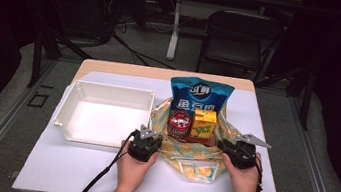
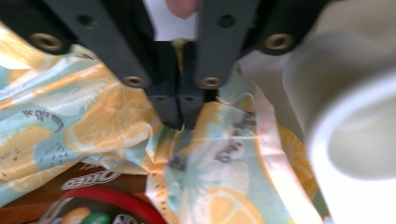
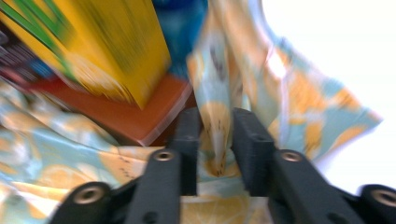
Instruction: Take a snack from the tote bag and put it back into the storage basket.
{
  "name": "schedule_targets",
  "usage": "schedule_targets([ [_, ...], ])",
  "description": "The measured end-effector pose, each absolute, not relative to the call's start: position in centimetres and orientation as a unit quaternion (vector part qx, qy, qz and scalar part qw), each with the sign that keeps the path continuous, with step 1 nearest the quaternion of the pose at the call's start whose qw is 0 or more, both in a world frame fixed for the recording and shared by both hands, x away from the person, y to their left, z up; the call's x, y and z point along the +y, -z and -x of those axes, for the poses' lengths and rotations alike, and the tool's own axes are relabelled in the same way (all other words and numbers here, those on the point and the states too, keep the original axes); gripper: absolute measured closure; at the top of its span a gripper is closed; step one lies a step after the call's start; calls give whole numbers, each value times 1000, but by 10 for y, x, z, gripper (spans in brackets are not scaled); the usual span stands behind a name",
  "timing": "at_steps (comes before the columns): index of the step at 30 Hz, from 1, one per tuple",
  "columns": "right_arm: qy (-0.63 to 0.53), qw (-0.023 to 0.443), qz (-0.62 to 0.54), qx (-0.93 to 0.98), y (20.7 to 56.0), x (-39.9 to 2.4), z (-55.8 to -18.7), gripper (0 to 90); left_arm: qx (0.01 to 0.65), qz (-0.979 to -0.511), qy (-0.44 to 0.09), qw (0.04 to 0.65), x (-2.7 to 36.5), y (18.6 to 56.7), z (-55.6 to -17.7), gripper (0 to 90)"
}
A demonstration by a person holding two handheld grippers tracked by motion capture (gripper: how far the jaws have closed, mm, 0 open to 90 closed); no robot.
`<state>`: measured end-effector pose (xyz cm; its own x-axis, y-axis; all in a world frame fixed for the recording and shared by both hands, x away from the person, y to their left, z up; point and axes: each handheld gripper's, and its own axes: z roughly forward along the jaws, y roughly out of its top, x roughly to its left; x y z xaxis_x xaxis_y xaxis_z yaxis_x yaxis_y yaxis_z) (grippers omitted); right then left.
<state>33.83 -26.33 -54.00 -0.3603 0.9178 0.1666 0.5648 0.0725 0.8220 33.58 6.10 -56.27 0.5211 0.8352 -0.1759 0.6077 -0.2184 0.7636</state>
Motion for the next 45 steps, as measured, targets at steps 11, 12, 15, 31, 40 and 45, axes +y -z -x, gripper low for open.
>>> schedule_targets([
  [11, -495, 261, -481, 675, 483, -271, -328, 665, 431, -752, -154, 475, 72, 528, -315, 610],
  [12, -495, 263, -480, 674, 481, -270, -329, 665, 429, -750, -154, 480, 76, 524, -314, 601],
  [15, -506, 265, -478, 668, 474, -266, -334, 660, 428, -744, -159, 489, 84, 516, -315, 577],
  [31, -519, 263, -471, 663, 447, -244, -378, 560, 433, -732, -167, 499, 109, 507, -323, 569],
  [40, -524, 254, -465, 667, 446, -231, -395, 549, 441, -720, -161, 511, 118, 504, -329, 570],
  [45, -533, 247, -467, 661, 447, -226, -405, 538, 442, -709, -156, 527, 122, 500, -333, 571],
])
